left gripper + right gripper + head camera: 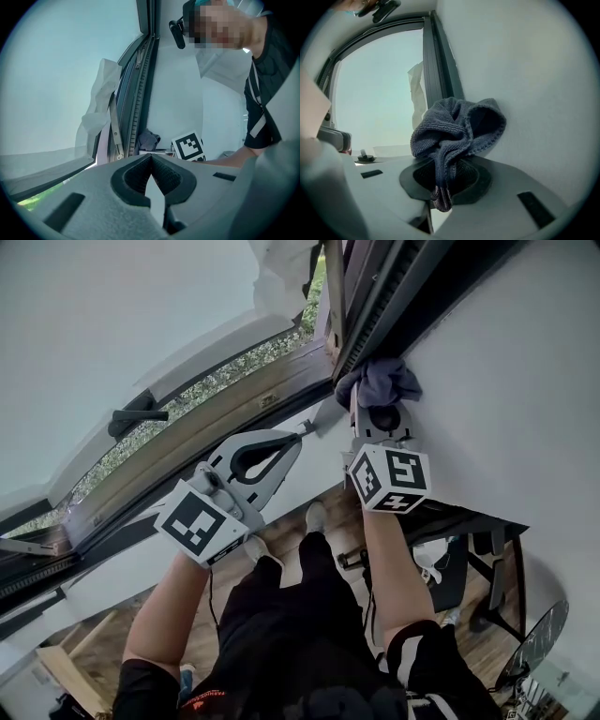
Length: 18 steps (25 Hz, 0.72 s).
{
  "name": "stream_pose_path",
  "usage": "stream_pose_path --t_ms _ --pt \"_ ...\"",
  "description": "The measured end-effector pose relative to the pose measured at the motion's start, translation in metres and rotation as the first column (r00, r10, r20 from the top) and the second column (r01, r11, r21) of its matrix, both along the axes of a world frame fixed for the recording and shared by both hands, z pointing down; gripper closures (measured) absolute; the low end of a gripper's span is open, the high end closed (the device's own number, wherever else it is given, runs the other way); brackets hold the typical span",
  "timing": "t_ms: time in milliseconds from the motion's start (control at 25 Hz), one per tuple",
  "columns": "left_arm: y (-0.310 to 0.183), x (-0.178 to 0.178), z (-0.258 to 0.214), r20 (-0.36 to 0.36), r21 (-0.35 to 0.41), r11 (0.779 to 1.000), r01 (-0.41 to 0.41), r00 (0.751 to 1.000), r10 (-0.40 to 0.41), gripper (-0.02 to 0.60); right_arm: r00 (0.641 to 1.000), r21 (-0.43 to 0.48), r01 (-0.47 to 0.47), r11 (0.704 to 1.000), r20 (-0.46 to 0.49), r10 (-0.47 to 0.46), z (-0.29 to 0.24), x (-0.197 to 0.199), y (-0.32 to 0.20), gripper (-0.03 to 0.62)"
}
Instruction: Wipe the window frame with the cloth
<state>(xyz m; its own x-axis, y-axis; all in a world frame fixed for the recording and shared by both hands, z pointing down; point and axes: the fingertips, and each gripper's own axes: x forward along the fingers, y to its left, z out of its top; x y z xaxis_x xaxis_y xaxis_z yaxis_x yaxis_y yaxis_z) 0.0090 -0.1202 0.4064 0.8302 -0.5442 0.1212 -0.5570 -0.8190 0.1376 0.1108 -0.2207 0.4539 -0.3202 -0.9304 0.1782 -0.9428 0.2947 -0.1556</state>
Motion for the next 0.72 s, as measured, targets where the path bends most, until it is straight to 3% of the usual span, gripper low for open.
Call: stream_pose_path --t_ms 720 --pt "0.008 -0.003 0.03 -0.003 -0.053 0.999 0.009 1.0 -0.009 0.563 0.999 -0.107 -0.016 0.994 -0.035 0.012 0.067 0.001 0.002 0.545"
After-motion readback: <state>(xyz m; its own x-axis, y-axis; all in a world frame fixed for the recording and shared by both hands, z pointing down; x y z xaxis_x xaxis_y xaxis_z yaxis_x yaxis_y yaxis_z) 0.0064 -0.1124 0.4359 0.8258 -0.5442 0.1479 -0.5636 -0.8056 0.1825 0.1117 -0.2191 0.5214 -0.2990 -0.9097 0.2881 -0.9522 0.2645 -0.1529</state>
